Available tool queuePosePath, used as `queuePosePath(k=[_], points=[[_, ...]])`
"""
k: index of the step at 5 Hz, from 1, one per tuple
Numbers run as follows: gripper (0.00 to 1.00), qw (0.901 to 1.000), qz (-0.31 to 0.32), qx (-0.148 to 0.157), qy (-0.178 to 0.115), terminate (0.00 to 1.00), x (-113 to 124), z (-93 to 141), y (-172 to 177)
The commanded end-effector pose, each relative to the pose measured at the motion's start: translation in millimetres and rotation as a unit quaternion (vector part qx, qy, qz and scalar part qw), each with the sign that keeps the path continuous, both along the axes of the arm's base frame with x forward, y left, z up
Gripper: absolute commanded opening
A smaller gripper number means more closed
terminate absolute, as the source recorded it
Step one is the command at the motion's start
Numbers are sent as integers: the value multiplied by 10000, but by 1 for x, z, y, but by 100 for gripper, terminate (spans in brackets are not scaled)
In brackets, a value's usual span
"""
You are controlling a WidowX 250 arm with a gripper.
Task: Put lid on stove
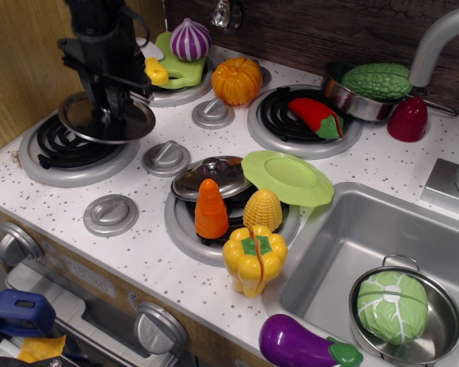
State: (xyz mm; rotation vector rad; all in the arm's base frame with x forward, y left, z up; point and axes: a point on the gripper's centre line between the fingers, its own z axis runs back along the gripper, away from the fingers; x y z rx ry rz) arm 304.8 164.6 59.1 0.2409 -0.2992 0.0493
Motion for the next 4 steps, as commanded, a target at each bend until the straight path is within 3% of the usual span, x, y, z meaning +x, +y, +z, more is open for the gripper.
queuePosePath(k=[1, 2, 3, 4], points=[[0, 9951, 175, 277, -930, 0, -7, 3, 38], [0, 9931, 153, 375, -1103, 0, -8, -5, 51], [100, 9934, -7, 182, -1131, 0, -9, -6, 60], [100, 9934, -7, 182, -1131, 0, -9, -6, 60]])
